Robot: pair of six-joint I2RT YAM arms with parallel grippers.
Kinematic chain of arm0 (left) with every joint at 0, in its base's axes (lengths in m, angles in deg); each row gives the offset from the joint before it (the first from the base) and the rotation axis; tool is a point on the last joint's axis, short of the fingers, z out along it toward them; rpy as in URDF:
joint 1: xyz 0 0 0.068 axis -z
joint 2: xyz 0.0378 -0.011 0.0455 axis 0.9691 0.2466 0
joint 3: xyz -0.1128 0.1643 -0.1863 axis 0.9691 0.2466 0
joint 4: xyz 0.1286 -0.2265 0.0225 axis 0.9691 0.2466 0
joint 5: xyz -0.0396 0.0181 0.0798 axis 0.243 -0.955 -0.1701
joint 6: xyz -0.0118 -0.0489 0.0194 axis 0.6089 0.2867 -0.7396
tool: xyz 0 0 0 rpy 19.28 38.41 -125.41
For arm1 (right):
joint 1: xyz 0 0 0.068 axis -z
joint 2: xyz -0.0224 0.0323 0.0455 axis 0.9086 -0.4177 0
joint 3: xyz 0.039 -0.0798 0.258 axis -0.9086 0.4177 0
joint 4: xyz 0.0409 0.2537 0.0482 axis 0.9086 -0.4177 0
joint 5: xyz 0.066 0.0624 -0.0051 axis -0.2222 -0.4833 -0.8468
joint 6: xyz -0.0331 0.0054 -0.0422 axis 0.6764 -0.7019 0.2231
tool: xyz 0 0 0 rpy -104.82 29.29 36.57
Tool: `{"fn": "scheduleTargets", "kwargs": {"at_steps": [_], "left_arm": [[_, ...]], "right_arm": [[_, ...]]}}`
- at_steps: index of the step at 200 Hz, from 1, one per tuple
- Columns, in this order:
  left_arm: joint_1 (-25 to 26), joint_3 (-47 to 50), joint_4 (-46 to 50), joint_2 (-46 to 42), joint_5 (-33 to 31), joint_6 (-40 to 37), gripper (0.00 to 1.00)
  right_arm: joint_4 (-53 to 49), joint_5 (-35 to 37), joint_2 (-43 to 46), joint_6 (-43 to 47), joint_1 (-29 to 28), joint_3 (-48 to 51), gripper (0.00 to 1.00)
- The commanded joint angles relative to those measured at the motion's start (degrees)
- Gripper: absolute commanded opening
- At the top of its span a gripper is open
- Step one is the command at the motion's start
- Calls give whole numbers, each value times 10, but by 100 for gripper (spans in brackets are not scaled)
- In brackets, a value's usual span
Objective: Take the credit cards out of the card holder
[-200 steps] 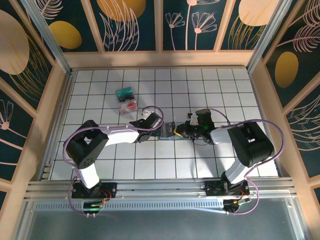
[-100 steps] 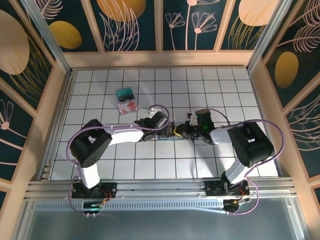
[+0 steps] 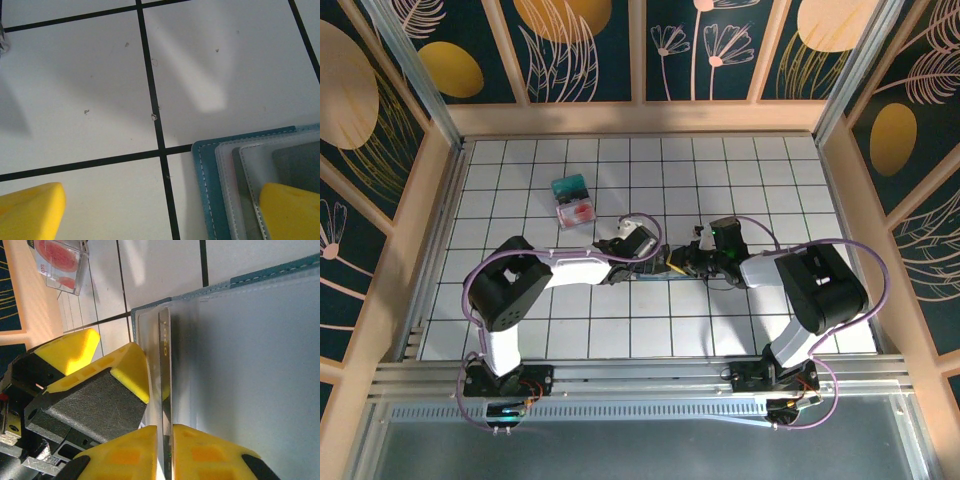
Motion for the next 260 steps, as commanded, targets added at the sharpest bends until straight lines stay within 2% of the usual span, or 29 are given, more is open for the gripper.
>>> {"fn": "scheduleTargets", "kwargs": {"at_steps": [1, 110, 159, 260], "left_arm": [[0, 9, 30, 18, -10, -17, 99], [0, 19, 19, 6, -4, -20, 99], [0, 21, 33, -1, -24, -11, 99], [-2, 23, 49, -3, -57, -12, 99]], "right_arm": [[12, 5, 2, 8, -5, -12, 21], [67, -10, -45, -7, -4, -26, 19], [47, 6, -36, -1, -1, -18, 3], [-25, 39, 9, 30, 3, -13, 0]]}}
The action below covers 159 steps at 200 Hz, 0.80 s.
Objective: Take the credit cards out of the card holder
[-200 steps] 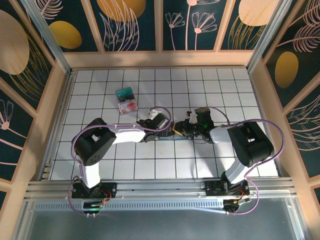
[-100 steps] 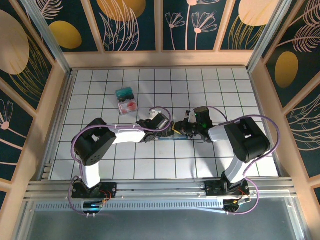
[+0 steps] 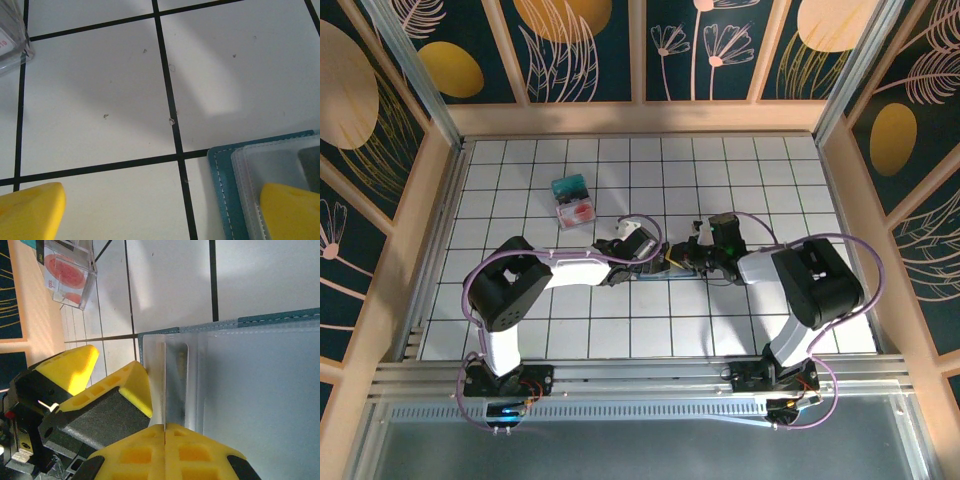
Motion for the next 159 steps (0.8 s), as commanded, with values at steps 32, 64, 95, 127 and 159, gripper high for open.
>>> {"fn": "scheduleTargets", "kwargs": {"at_steps": [32, 64, 95, 127, 159], "left_arm": [[-2, 16, 50, -5, -27, -5, 99], [-2, 16, 49, -8, -28, -6, 99], [-2, 16, 45, -18, -28, -6, 99], [-2, 16, 34, -38, -31, -2, 99], [-4, 26, -3, -79, -27, 5, 99]], "right_arm": [[-49, 28, 32, 27, 4, 8, 0], [-68, 39, 50, 37, 8, 11, 0], [-97, 55, 74, 53, 12, 13, 0], [-129, 72, 102, 70, 18, 11, 0], [-165, 92, 135, 97, 20, 1, 0]]}}
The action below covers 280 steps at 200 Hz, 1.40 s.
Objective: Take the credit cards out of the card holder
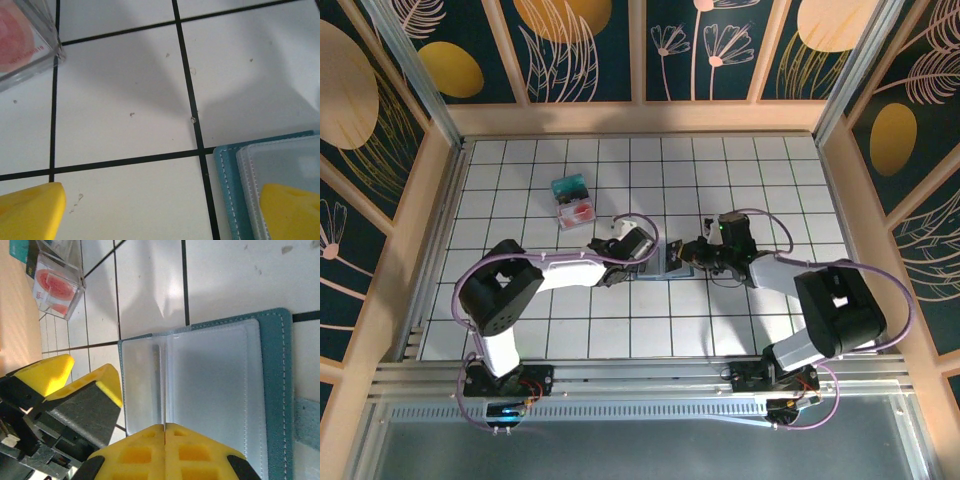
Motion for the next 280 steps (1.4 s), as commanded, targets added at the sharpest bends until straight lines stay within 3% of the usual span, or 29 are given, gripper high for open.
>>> {"fn": "scheduleTargets", "kwargs": {"at_steps": [1, 48, 110, 179, 280], "left_arm": [[-4, 16, -20, -45, -11, 5, 99], [-33, 54, -119, -134, 73, -38, 99], [-83, 78, -211, -208, 288, -189, 99], [-115, 62, -158, -222, 531, -343, 90], [-116, -6, -54, -182, 668, -447, 63]], "right_arm": [[-44, 28, 33, 36, 4, -6, 0], [-88, 45, 90, 101, 6, -21, 0], [-102, -26, 156, 206, 6, -40, 0], [-95, -139, 193, 257, 3, -45, 0], [-119, -181, 189, 323, -36, -79, 0]]}}
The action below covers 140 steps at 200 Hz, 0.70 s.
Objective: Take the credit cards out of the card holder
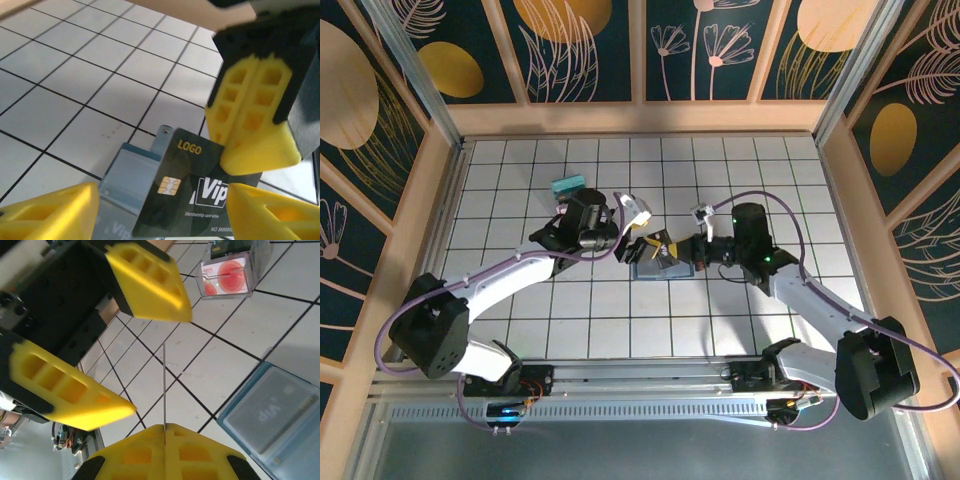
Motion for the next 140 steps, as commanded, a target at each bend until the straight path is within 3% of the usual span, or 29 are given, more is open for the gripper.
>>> {"fn": "scheduleTargets", "kwargs": {"at_steps": [1, 53, 69, 130, 140], "left_arm": [[-3, -30, 47, 17, 54, -44, 63], [-3, -35, 61, 19, 76, -62, 48], [-3, -38, 67, 21, 78, -65, 35], [-3, -32, 71, 16, 79, -64, 4], [-2, -31, 69, 13, 75, -61, 0]], "right_arm": [[-15, -22, 0, 35, -7, -25, 0], [-34, -37, -19, 73, -16, -45, 0], [-42, -37, -28, 83, -17, -52, 0], [-35, -20, -39, 86, -18, -59, 0], [-29, -6, -32, 82, -18, -58, 8]]}}
